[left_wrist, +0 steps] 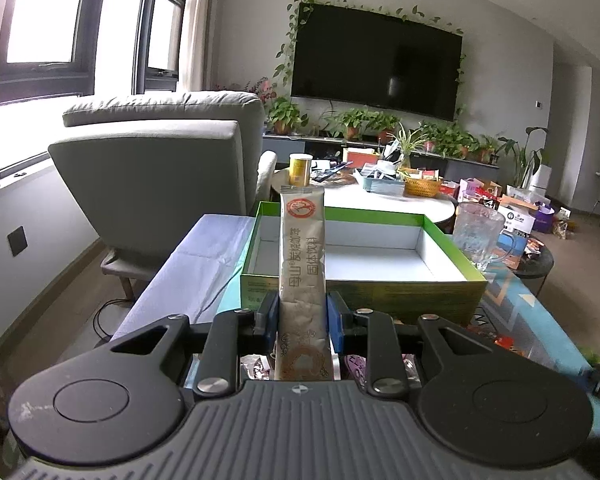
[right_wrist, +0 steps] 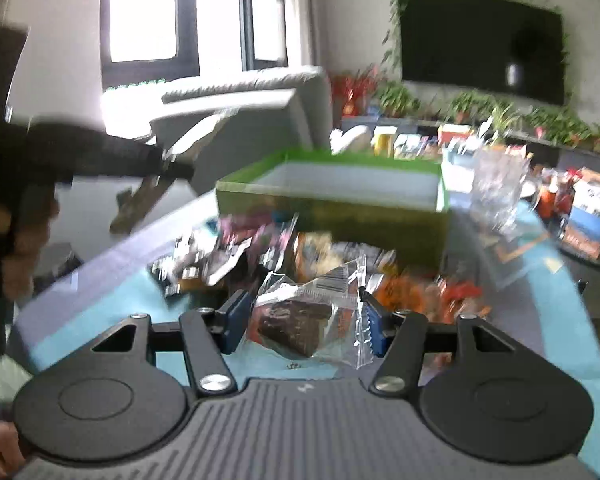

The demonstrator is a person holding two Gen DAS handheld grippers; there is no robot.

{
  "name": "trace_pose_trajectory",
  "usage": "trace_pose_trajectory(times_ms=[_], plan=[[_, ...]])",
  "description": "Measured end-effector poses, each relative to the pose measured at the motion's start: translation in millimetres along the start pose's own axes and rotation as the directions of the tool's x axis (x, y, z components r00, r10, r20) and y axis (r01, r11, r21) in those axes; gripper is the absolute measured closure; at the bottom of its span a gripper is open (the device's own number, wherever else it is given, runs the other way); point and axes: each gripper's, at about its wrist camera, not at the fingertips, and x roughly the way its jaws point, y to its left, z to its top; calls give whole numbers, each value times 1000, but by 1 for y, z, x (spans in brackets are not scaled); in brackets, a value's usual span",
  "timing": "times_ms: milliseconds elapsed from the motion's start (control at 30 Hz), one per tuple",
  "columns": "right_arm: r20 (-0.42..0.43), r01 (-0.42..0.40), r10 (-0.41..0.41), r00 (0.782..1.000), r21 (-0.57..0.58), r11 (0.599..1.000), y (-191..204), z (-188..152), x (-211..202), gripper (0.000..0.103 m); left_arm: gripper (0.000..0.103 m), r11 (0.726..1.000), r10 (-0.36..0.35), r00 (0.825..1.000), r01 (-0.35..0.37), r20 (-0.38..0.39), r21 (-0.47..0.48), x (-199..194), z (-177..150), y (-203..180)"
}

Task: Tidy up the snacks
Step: 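Grasp the clear bag with a brown cake using the right gripper and lift, then drop the beige stick and brown cake bag into the green box with both grippers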

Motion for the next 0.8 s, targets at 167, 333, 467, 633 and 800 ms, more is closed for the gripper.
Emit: trace_pose_trajectory(times_ms=[167, 333, 467, 633, 800], plan=[[109, 29, -27, 994, -17, 999, -8, 32, -2, 46, 79, 1000, -4, 1000, 4, 3, 6, 11, 16, -4], [176, 42, -44, 983, 14, 999, -26, 72, 13, 46, 79, 999, -11, 1000, 11, 20, 33, 28, 34, -12], [169, 44, -56, 984, 74, 996, -44, 90, 39, 46, 79, 999, -14, 1000, 14, 1, 33, 50, 44, -13], [123, 51, -66, 990, 117, 992, -61, 98, 72, 46, 79, 999, 4, 1000, -3, -21, 38, 82, 56, -14], [68, 55, -63, 996, 124, 991, -68, 99, 95, 46, 79, 999, 26, 999, -24, -29, 45, 113, 71, -12]])
